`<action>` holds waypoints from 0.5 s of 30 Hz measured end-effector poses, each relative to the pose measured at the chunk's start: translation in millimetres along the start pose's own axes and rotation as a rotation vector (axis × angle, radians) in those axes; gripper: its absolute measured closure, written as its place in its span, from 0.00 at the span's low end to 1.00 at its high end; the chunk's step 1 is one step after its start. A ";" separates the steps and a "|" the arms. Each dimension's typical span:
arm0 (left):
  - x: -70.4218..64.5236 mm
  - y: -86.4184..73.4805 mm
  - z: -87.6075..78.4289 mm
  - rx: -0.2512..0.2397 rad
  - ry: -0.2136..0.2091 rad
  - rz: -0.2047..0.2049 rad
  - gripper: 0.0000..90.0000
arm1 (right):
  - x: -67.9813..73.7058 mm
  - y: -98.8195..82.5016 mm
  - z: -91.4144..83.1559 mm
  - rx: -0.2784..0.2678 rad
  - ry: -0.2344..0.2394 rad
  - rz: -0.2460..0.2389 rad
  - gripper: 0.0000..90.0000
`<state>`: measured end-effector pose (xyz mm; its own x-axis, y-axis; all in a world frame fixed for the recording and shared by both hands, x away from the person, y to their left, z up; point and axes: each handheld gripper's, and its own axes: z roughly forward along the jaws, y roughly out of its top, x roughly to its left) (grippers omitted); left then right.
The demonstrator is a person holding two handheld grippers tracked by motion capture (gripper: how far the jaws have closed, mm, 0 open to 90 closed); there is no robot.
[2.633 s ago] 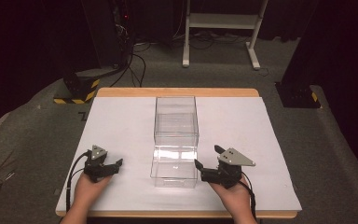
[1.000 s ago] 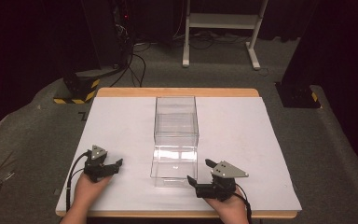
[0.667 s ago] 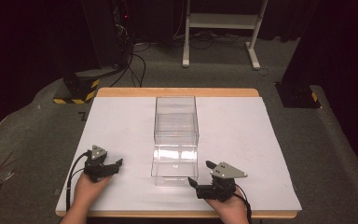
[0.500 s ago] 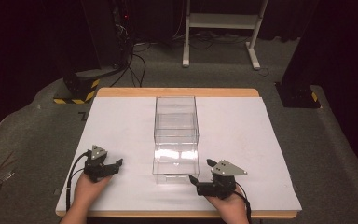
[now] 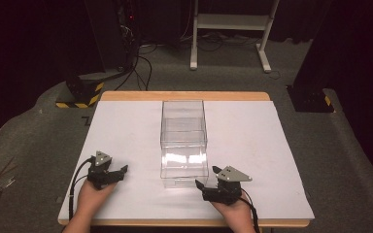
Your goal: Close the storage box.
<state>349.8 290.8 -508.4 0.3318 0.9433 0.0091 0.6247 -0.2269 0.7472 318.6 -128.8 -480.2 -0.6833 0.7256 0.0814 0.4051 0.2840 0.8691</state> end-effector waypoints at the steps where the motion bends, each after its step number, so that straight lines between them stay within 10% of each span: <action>1: 0.1 0.0 0.0 0.000 0.001 0.002 0.29 | -0.1 -0.2 1.1 -0.001 0.000 0.000 0.22; 15: 0.2 0.2 -0.1 0.002 -0.001 0.001 0.29 | 4.1 3.1 15.9 -0.015 -0.024 -0.029 0.25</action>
<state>350.0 291.0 -508.2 0.3330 0.9429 0.0096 0.6255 -0.2285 0.7460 326.8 -115.0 -485.0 -0.6801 0.7318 0.0445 0.3759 0.2959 0.8782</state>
